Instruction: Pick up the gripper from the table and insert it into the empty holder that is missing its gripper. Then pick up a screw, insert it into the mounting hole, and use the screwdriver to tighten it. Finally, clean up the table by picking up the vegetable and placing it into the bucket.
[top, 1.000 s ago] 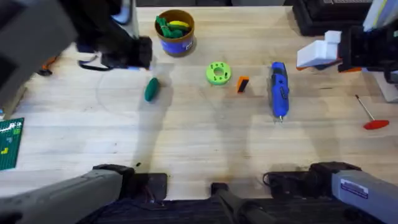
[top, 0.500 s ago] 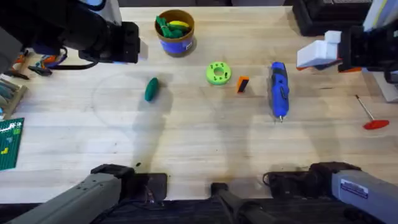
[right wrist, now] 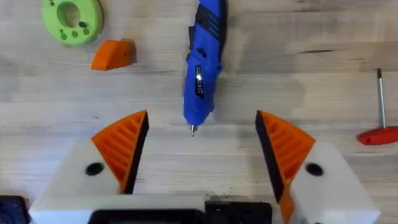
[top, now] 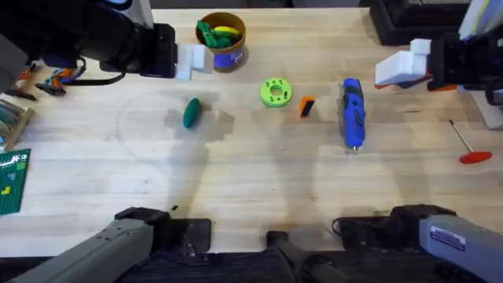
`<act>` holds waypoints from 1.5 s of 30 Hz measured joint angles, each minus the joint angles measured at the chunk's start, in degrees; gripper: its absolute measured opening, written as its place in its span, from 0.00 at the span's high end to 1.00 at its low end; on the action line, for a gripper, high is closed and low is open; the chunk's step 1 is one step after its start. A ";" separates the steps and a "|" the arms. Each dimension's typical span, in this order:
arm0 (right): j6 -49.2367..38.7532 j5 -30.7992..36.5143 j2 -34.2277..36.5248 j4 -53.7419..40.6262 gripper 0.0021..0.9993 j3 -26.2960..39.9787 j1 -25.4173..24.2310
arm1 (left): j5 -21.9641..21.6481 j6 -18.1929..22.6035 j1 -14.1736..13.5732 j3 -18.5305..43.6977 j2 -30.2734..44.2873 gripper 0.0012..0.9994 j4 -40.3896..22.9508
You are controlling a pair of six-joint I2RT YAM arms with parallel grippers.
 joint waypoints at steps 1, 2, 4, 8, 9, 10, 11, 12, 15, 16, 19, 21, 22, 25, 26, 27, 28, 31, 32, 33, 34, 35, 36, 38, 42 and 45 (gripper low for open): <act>0.00 0.02 0.00 0.00 0.01 0.00 0.00 | 0.00 0.01 0.00 0.00 0.00 0.01 0.02; 0.00 0.00 0.00 0.00 0.01 0.00 0.00 | 0.00 0.01 0.00 0.00 0.00 0.01 -0.25; 0.00 0.00 0.00 0.00 0.01 0.00 0.01 | 0.00 0.01 0.00 0.00 0.00 0.01 -0.86; 0.00 0.00 0.00 0.00 0.01 0.00 0.00 | 0.00 0.01 0.00 0.00 0.00 0.01 -0.69; 0.00 0.00 0.00 0.00 0.01 0.00 0.00 | 0.00 0.01 0.00 0.00 0.00 0.01 -0.49; 0.00 0.00 0.00 0.00 0.01 0.00 0.00 | 0.00 0.01 0.00 0.00 0.00 0.01 -0.08; 0.00 0.00 0.00 0.00 0.01 0.00 0.00 | -0.02 0.01 0.00 0.00 0.00 0.01 0.53; 0.00 0.02 0.00 0.00 0.01 0.00 0.00 | -0.05 0.01 0.00 0.00 0.00 0.01 1.19; 0.00 0.00 0.02 0.02 0.01 0.00 0.00 | -0.40 0.01 0.00 0.00 0.00 0.01 3.51; 0.00 0.00 0.00 0.00 0.01 0.00 0.00 | -0.48 0.01 0.00 0.00 0.00 0.01 4.17; 0.00 0.01 0.00 0.00 0.01 0.00 0.00 | -0.89 0.01 0.00 0.00 0.00 0.01 5.83; 0.00 0.00 0.02 0.00 0.01 0.00 0.00 | -1.35 0.01 0.00 0.00 0.00 0.01 6.72; 0.00 0.00 0.00 0.00 0.01 0.00 0.00 | -1.54 0.00 0.00 0.00 -0.03 0.01 7.41; 0.00 0.00 0.00 0.00 0.01 0.00 0.00 | -2.17 0.01 0.00 0.00 -0.58 0.01 8.85; 0.00 0.01 0.00 0.00 0.01 0.00 0.00 | -2.48 0.01 0.00 -0.01 -1.06 0.01 9.10; 0.00 0.02 0.00 0.00 0.01 0.00 0.00 | -2.92 0.01 0.00 -0.02 -1.67 0.01 9.38; 0.00 0.00 0.02 0.00 0.01 0.00 0.00 | -3.38 0.01 0.00 -0.16 -2.56 0.01 10.02; 0.00 0.02 0.00 0.00 0.01 0.00 0.02 | -4.00 0.01 0.18 -2.26 -6.90 0.01 13.61; 0.00 0.00 0.00 0.00 0.01 0.00 0.00 | -4.11 0.01 0.28 -3.40 -8.50 0.01 15.21; 0.00 0.00 0.00 0.00 0.01 0.00 0.01 | -4.24 0.01 0.53 -5.07 -10.53 0.01 17.29; 0.00 0.00 0.00 0.00 0.01 0.00 0.00 | -4.37 0.01 0.81 -6.77 -12.45 0.01 19.25; 0.00 0.02 0.02 0.00 0.01 0.00 0.00 | -4.52 0.01 1.21 -8.80 -14.59 0.01 21.52; 0.00 0.01 0.00 0.00 0.01 0.00 0.00 | -4.54 0.01 1.63 -10.81 -16.51 0.01 23.69; 0.00 0.00 0.00 0.00 0.01 0.00 0.00 | -4.52 0.01 2.53 -15.04 -20.25 0.01 28.19; 0.00 0.01 0.00 0.00 0.01 0.00 0.00 | -4.50 -0.01 4.39 -23.88 -27.85 0.01 35.90; 0.00 0.02 0.00 0.00 0.01 0.00 0.00 | -4.48 0.01 5.46 -29.92 -32.89 0.01 41.02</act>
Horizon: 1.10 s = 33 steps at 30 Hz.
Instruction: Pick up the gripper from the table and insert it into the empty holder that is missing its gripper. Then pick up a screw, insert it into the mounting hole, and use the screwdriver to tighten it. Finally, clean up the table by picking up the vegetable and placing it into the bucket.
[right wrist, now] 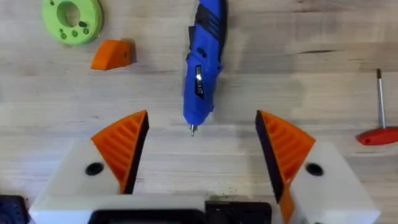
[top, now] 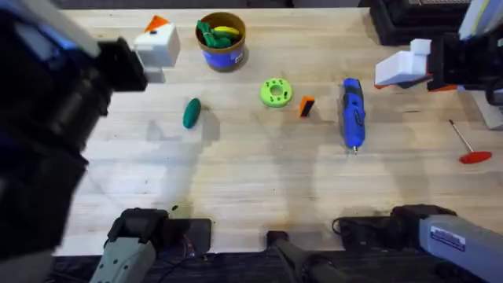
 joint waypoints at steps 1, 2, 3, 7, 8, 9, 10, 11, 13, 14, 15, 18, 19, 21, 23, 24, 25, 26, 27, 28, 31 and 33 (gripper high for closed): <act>0.00 -0.01 0.00 0.00 0.01 0.00 0.00 | 0.00 -0.01 0.28 -1.84 -1.61 0.01 1.38; 0.00 0.00 0.00 0.00 0.01 0.00 0.00 | 0.02 -0.02 0.50 -3.64 -3.12 0.01 2.77; 0.00 0.00 0.00 0.00 0.01 0.00 0.00 | 0.04 -0.02 0.73 -5.59 -4.79 0.01 4.34; 0.00 -0.02 0.01 0.00 0.01 0.00 0.00 | 0.07 0.00 1.01 -12.25 -9.90 0.01 10.23; 0.00 -0.02 0.00 0.00 0.01 0.00 0.00 | 0.10 -0.01 1.01 -13.79 -11.05 0.01 11.62; 0.00 0.00 0.00 0.00 0.01 0.00 0.00 | 0.17 -0.01 1.01 -15.56 -12.25 0.01 13.82; 0.00 0.00 0.00 0.00 0.01 0.00 0.00 | 0.18 -0.02 1.01 -17.13 -13.30 0.01 15.84; 0.00 -0.02 0.00 0.00 0.01 0.00 0.00 | 0.20 -0.02 1.01 -18.98 -14.58 0.01 18.19; 0.00 0.00 0.01 0.00 0.01 0.00 0.00 | 0.20 -0.01 1.01 -22.18 -16.84 0.01 21.83; 0.00 0.00 0.00 0.00 0.01 0.00 0.00 | 0.20 -0.01 1.01 -23.88 -18.01 0.01 23.65; 0.00 -0.02 0.00 0.00 0.01 0.00 0.00 | 0.20 -0.02 1.01 -25.74 -19.26 0.01 25.66; 0.00 0.00 0.00 0.00 0.01 0.00 0.00 | 0.20 -0.01 1.01 -30.55 -22.61 0.01 29.60; 0.00 -0.02 0.00 0.00 0.01 0.00 0.00 | 0.20 -0.02 1.01 -31.89 -23.62 0.01 30.38; 0.00 0.00 0.02 0.00 0.01 0.00 0.00 | 0.20 -0.02 1.01 -34.62 -25.82 0.01 31.74; 0.00 -0.01 0.01 0.00 0.01 0.00 0.00 | 0.20 -0.02 1.01 -36.66 -27.75 0.01 32.33; 0.00 0.00 0.00 0.00 0.01 0.00 0.00 | 0.20 -0.02 1.01 -37.53 -28.67 0.01 32.72; 0.00 -0.02 0.00 0.00 0.01 0.00 0.00 | 0.20 -0.02 1.01 -38.19 -29.48 0.01 32.90; 0.00 -0.01 0.00 0.00 0.01 0.00 0.00 | 0.24 -0.02 1.01 -38.72 -30.33 0.01 32.97; 0.00 -0.02 0.02 0.00 0.01 0.00 0.00 | 0.42 -0.02 1.01 -39.17 -31.15 0.01 32.97; 0.00 0.00 0.00 0.00 0.01 0.00 0.00 | 0.90 -0.02 1.01 -39.58 -32.00 0.01 32.99; 0.00 0.00 0.00 0.00 0.01 0.00 0.00 | 3.14 -0.02 1.01 -40.22 -34.22 0.01 32.60; 0.00 0.00 0.00 0.00 0.01 0.00 0.00 | 4.80 -0.02 1.01 -40.33 -35.45 0.01 32.46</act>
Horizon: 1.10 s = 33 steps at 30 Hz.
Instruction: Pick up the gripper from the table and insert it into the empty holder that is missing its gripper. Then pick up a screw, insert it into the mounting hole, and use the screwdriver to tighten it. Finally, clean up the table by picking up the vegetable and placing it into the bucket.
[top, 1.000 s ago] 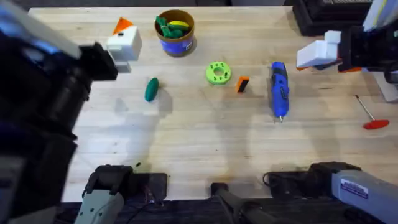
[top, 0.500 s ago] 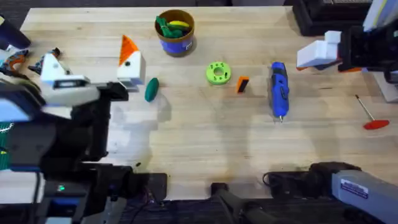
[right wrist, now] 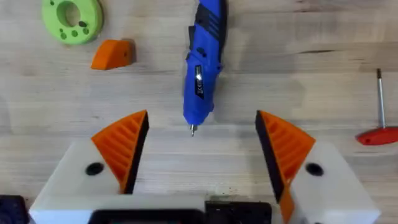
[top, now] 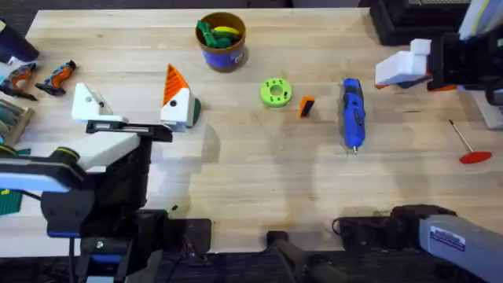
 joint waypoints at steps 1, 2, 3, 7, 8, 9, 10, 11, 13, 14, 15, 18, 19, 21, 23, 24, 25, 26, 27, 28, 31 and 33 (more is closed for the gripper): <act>0.00 0.00 0.00 0.00 0.01 0.00 0.02 | 0.68 0.00 0.00 0.00 -0.30 0.01 0.00; 0.00 0.00 0.00 0.00 0.01 0.00 0.00 | 1.09 0.00 0.00 0.00 -0.45 0.01 -0.20; 0.00 0.00 0.01 0.00 0.01 0.00 0.00 | 1.45 0.00 0.00 0.00 -0.45 0.01 -0.43; 0.00 0.00 0.02 0.00 0.01 0.00 0.00 | 3.89 0.00 0.00 -0.02 -0.46 0.01 -1.13; 0.00 -0.02 0.00 0.00 0.01 0.00 0.00 | 4.64 0.00 0.00 -0.02 -0.46 0.01 -1.60; 0.00 -0.02 0.00 0.00 0.01 0.00 0.00 | 5.62 0.00 0.00 -0.02 -0.46 0.01 -2.27; 0.00 0.00 0.00 0.00 0.01 0.00 0.00 | 7.04 0.00 0.00 -0.02 -0.46 0.01 -3.06; 0.00 0.00 0.00 0.00 0.01 0.00 0.00 | 8.73 0.00 0.00 -0.02 -0.46 0.01 -3.85; 0.00 -0.01 0.01 0.00 0.01 0.00 0.00 | 12.23 0.00 0.00 -0.02 -0.46 0.01 -5.41; 0.00 -0.02 0.00 0.00 0.01 0.00 0.00 | 14.15 -0.02 0.00 -0.02 -0.46 0.01 -6.30; 0.00 -0.02 0.00 0.00 0.01 0.00 0.00 | 16.22 0.02 0.00 -0.02 -0.46 0.01 -7.39; 0.00 -0.02 0.02 0.00 0.01 0.00 0.00 | 22.72 0.00 0.00 -0.02 -0.45 0.01 -11.34; 0.00 -0.01 0.00 0.00 0.01 0.00 0.00 | 24.57 0.00 0.00 -0.02 -0.46 0.01 -12.57; 0.00 0.00 0.00 0.00 0.01 0.00 0.00 | 28.24 -0.02 0.00 -0.02 -0.44 0.01 -14.79; 0.00 0.00 0.00 0.00 0.01 0.00 0.00 | 32.08 0.00 0.10 -0.04 -0.45 0.01 -16.65; 0.00 0.00 0.00 0.00 0.01 0.00 0.00 | 33.80 -0.02 0.22 -0.04 -0.44 0.01 -17.16; 0.00 0.00 0.01 0.00 0.01 0.00 0.00 | 35.62 -0.01 0.40 -0.04 -0.42 0.01 -17.35; 0.00 -0.01 0.01 0.00 0.01 0.00 0.00 | 37.32 -0.01 0.68 -0.04 -0.42 0.01 -17.54; 0.00 0.00 0.00 0.00 0.01 0.00 0.00 | 39.12 0.00 1.02 -0.04 -0.42 0.01 -17.64; 0.00 0.00 0.00 0.00 0.01 0.00 0.00 | 40.48 -0.02 1.30 -0.04 -0.42 0.01 -17.76; 0.00 0.00 0.02 0.00 0.01 0.00 0.00 | 44.95 -0.02 2.37 -0.02 -0.42 0.01 -18.22; 0.00 -0.01 0.00 0.00 0.01 0.00 0.00 | 47.11 0.00 2.68 -0.02 -0.42 0.01 -18.44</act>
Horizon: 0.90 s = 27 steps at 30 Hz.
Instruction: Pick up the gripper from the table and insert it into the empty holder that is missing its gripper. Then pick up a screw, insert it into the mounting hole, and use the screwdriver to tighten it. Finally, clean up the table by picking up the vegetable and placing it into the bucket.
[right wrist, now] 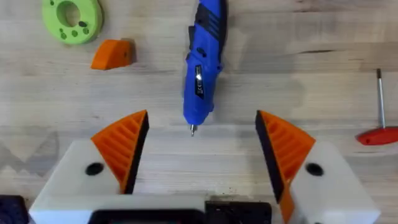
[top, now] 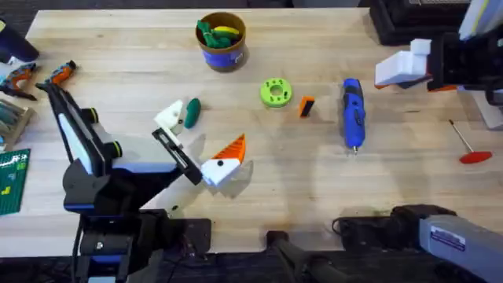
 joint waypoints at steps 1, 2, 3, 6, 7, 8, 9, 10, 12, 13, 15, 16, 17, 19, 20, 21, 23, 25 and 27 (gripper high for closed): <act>0.00 0.00 0.00 0.00 0.01 0.00 0.00 | 0.79 0.00 0.01 0.00 0.00 0.01 -0.06; 0.00 0.01 0.00 0.00 0.01 0.00 0.00 | 1.56 -0.01 0.03 0.00 0.01 0.01 -0.16; 0.00 0.01 0.01 0.00 0.01 0.00 0.00 | 2.17 0.00 0.03 0.00 0.00 0.01 -0.21; 0.00 0.01 0.00 0.00 0.01 0.00 0.00 | 3.81 0.00 0.03 0.00 0.01 0.01 -0.42; 0.00 0.01 0.00 0.00 0.01 0.00 0.00 | 4.55 0.00 0.03 0.00 0.00 0.01 -0.49; 0.00 0.01 0.02 0.00 0.01 0.00 0.00 | 5.30 0.00 0.03 0.00 0.00 0.01 -0.63; 0.00 0.01 0.00 0.00 0.01 0.00 0.00 | 6.06 -0.02 0.03 0.00 0.01 0.01 -0.69; 0.00 -0.01 0.00 0.00 0.01 0.00 0.00 | 6.72 0.00 0.03 0.00 0.00 0.01 -0.82; 0.00 0.01 0.00 0.00 0.01 0.00 0.00 | 7.76 -0.01 0.03 0.00 0.00 0.01 -0.92; 0.00 0.01 0.02 0.00 0.01 0.00 0.00 | 8.10 0.00 0.03 0.00 0.00 0.01 -0.98; 0.00 0.00 0.00 0.00 0.01 0.00 0.00 | 8.64 -0.01 0.03 0.00 0.00 0.01 -1.05; 0.00 0.01 0.01 0.00 0.01 0.00 0.00 | 8.98 0.00 0.03 0.00 0.00 0.01 -1.08; 0.00 -0.02 0.00 0.00 0.01 0.00 0.00 | 9.39 0.00 0.03 0.00 0.02 0.01 -1.15; 0.00 0.01 0.01 0.00 0.01 0.00 0.00 | 9.98 0.00 0.03 0.00 0.00 0.01 -1.26; 0.00 0.00 0.00 0.00 0.01 0.00 0.00 | 10.35 -0.02 0.03 0.00 0.00 0.01 -1.30; 0.00 0.01 0.02 0.00 0.01 0.00 0.00 | 10.76 0.00 0.03 0.00 0.00 0.01 -1.34; 0.00 0.01 0.00 0.00 0.01 0.00 0.00 | 11.29 0.00 0.03 0.00 0.00 0.01 -1.45; 0.00 0.00 0.00 0.00 0.01 0.00 0.00 | 11.72 0.00 0.03 0.00 0.00 0.01 -1.50; 0.00 0.00 0.02 0.00 0.01 0.00 0.00 | 12.08 0.00 0.03 0.00 0.00 0.01 -1.52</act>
